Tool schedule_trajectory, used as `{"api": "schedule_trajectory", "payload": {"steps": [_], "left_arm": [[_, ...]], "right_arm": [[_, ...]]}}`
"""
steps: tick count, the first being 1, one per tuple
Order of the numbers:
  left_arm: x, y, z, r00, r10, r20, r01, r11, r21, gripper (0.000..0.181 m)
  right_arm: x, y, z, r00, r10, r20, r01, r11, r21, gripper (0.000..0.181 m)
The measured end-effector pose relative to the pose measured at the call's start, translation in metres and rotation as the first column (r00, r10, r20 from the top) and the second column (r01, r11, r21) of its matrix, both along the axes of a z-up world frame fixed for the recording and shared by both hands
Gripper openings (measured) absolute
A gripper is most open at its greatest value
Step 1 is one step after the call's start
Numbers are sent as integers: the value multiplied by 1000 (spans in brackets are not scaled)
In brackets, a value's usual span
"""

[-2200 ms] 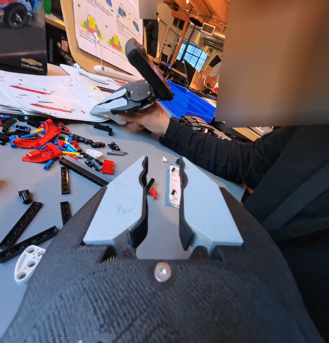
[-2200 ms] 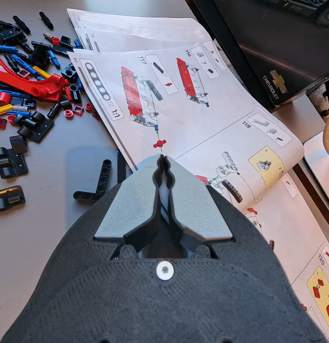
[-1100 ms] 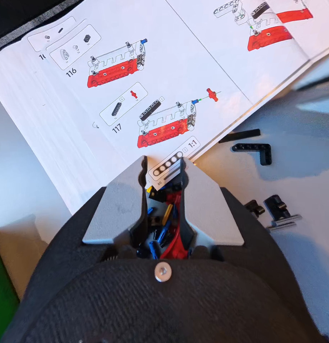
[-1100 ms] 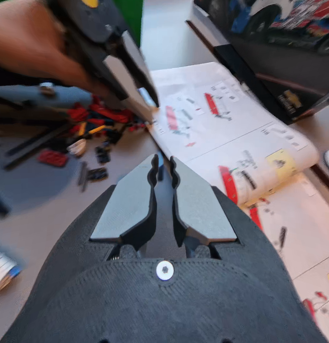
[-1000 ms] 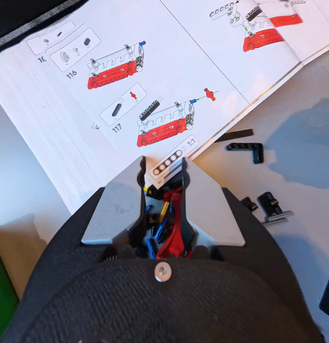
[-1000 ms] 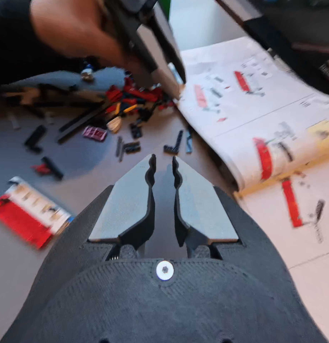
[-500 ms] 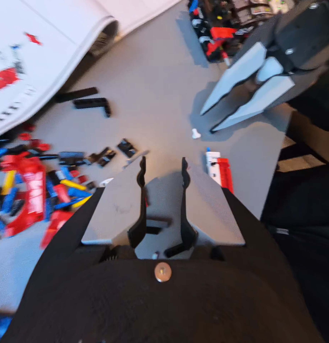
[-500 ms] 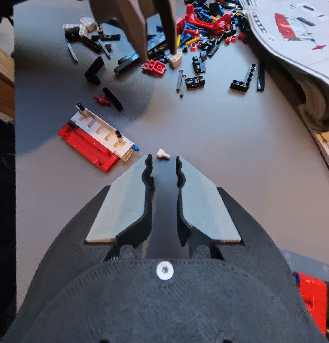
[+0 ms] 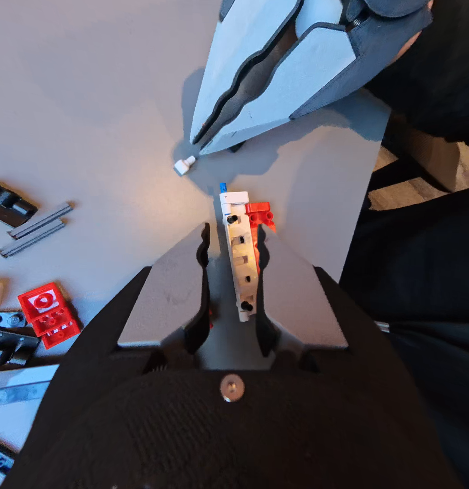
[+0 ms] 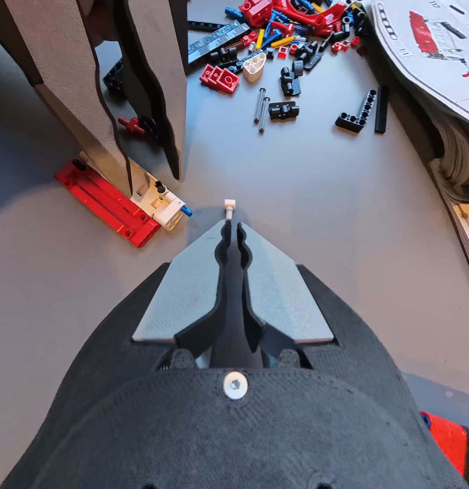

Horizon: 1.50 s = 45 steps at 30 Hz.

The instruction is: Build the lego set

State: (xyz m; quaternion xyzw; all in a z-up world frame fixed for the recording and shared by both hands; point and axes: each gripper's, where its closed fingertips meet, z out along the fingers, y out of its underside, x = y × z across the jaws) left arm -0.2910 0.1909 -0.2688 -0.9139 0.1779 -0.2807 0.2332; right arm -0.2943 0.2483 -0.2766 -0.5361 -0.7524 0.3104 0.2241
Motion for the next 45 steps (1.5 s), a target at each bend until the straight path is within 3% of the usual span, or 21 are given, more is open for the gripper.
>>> {"api": "schedule_trajectory", "payload": {"steps": [9, 19, 26, 29, 32, 37, 45], "left_arm": [[-21, 31, 6, 995, 98, 9, -99, 992, 82, 32], [-4, 57, -8, 996, -29, -86, 36, 996, 86, 27], [-6, 32, 9, 996, 14, -88, -7, 997, 83, 35], [-1, 12, 13, 1000, 5, -29, -5, 1000, 17, 39], [2, 1, -1, 999, -4, -43, 3, 1000, -26, 34], [6, -3, -10, 999, -3, -43, 1, 999, -45, 9], [6, 6, -9, 995, 96, -3, -96, 995, -19, 2]], "right_arm": [[22, 8, 14, 995, -94, -36, 91, 993, -76, 3], [59, 5, 8, 989, -149, -2, 148, 980, -134, 25], [44, -1, 9, 997, -59, -52, 55, 996, -71, 25], [41, 0, 5, 998, -46, -42, 45, 998, -43, 12], [39, -4, 3, 998, -41, -43, 39, 998, -55, 5], [39, -14, 0, 998, -53, -28, 51, 996, -75, 5], [44, -38, 2, 986, -164, -10, 158, 966, -206, 0]]}}
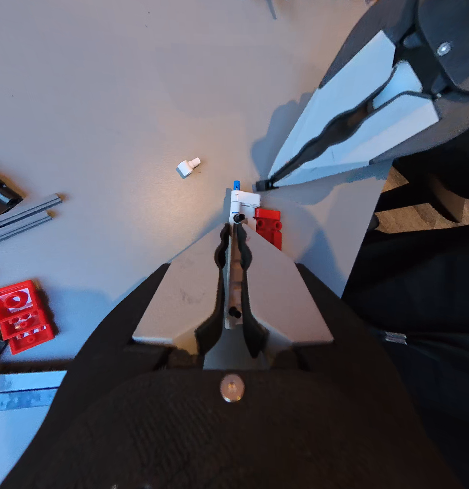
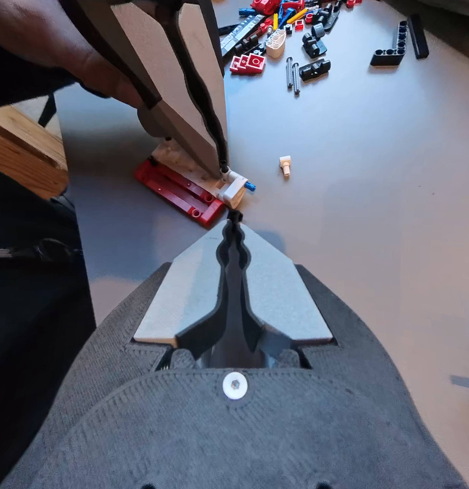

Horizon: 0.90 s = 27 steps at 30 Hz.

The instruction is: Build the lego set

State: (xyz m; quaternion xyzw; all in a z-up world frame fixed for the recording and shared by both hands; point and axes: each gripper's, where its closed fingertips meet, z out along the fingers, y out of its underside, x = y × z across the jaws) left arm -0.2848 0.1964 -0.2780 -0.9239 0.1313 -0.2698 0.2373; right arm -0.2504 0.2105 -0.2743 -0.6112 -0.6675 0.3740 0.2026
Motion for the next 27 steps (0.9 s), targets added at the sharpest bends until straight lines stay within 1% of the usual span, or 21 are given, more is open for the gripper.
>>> {"api": "schedule_trajectory", "payload": {"steps": [5, 8, 13, 15, 17, 20, 23, 27], "left_arm": [[2, 2, 0, 999, 29, -14, -28, 999, 33, 2], [3, 2, 1, 999, 47, -7, -47, 998, 36, 2], [4, 3, 1, 997, 80, -8, -80, 995, 51, 2], [4, 3, 1, 996, 87, -9, -86, 995, 57, 2], [4, 3, 1, 996, 92, -3, -92, 994, 62, 2], [3, 3, 1, 995, 100, 13, -101, 993, 67, 2], [3, 3, 1, 995, 95, 1, -95, 992, 89, 2], [4, 1, 2, 995, 101, -1, -101, 991, 90, 2]], "right_arm": [[-3, -8, 1, 1000, -22, -2, 22, 997, -73, 0], [-3, -11, -1, 999, -33, 24, 36, 988, -153, 1], [-3, -11, 0, 996, -62, 71, 84, 930, -357, 2], [-2, -9, 4, 996, -73, 54, 89, 907, -411, 3], [0, -5, 9, 996, -84, 26, 87, 901, -426, 3], [4, -2, 7, 995, -92, 38, 100, 904, -415, 4], [6, -1, 8, 995, -97, 22, 98, 914, -394, 6], [9, -9, 9, 998, -56, 6, 55, 933, -356, 14]]}}
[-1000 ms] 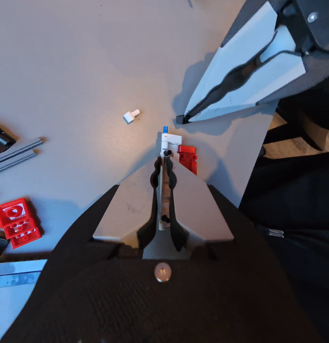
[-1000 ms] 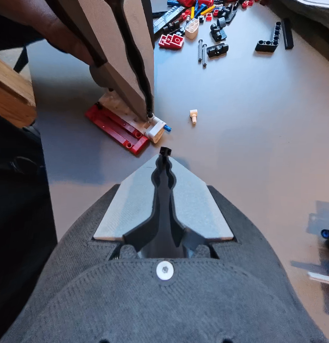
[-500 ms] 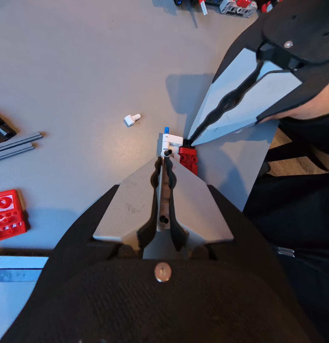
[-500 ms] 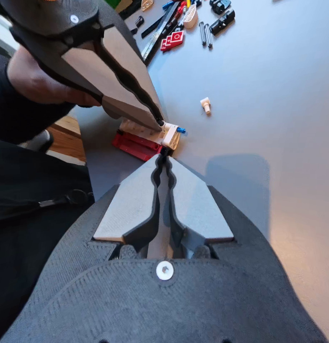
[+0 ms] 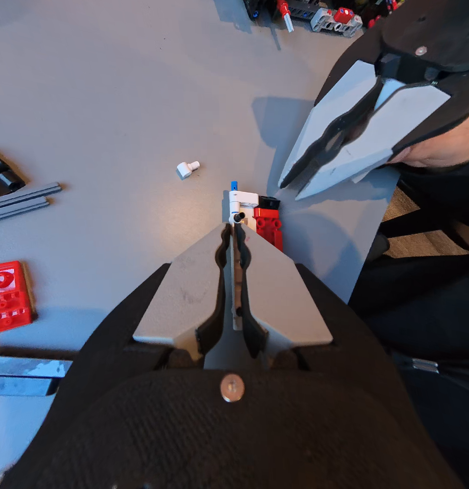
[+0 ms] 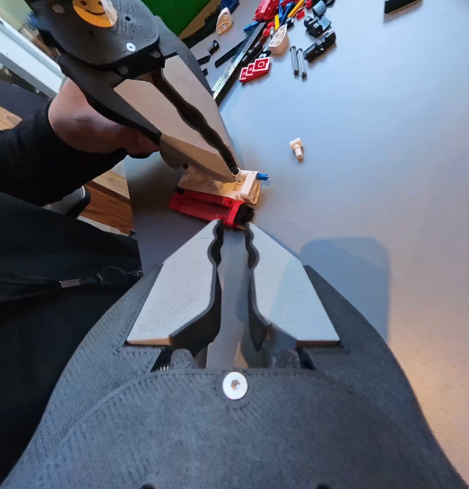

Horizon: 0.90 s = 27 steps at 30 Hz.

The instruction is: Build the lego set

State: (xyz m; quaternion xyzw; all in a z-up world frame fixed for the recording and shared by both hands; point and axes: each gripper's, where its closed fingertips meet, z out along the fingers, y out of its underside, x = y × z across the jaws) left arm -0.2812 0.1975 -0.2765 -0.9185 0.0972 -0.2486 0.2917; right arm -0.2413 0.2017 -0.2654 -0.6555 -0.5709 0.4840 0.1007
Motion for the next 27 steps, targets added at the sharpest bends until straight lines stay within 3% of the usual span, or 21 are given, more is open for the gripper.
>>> {"api": "schedule_trajectory", "payload": {"steps": [16, 27], "left_arm": [[0, -7, 0, 999, 33, 31, -34, 999, 17, 1], [-3, -3, 0, 999, 46, 21, -46, 999, 28, 1]], "right_arm": [[-3, 12, -12, 998, 12, 56, -19, 992, 124, 6], [-4, 7, -2, 997, 78, -13, -75, 983, 165, 27]]}}
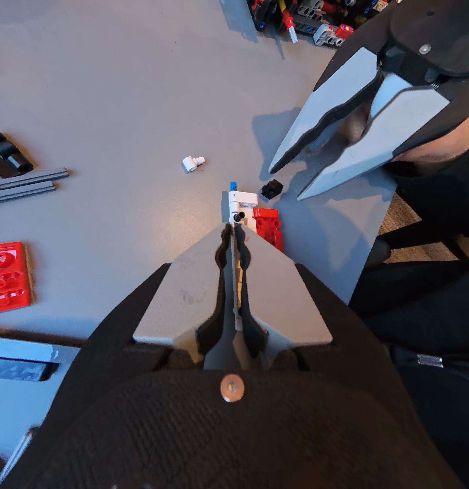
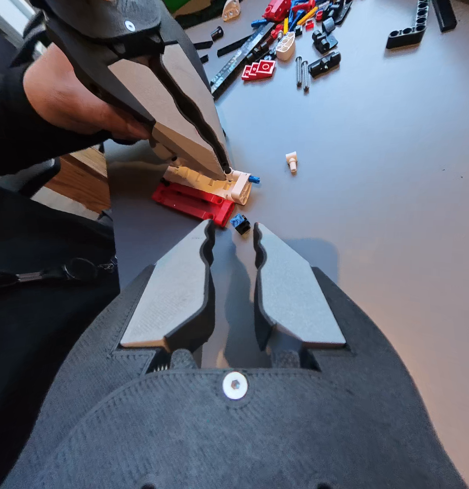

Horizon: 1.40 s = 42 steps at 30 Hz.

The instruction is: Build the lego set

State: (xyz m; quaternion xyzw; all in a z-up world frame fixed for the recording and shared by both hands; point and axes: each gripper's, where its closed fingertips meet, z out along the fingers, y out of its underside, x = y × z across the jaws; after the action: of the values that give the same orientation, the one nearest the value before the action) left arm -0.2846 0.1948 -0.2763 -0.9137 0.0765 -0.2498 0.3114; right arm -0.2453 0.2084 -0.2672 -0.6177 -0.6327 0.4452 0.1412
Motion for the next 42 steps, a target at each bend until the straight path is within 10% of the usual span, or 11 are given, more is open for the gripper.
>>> {"api": "schedule_trajectory", "payload": {"steps": [17, 31, 42], "left_arm": [[6, -6, 16, 986, -122, 116, 112, 990, 90, 1], [9, -18, 93, 907, -331, 261, 129, 807, 576, 1], [-17, -8, 28, 989, -146, 29, 139, 975, 172, 1]], "right_arm": [[13, -8, -6, 984, 171, -48, -142, 920, 365, 4], [16, 6, 29, 978, -12, -208, 17, 1000, 21, 27], [5, 6, 5, 985, -158, -65, 165, 981, 106, 45]]}}
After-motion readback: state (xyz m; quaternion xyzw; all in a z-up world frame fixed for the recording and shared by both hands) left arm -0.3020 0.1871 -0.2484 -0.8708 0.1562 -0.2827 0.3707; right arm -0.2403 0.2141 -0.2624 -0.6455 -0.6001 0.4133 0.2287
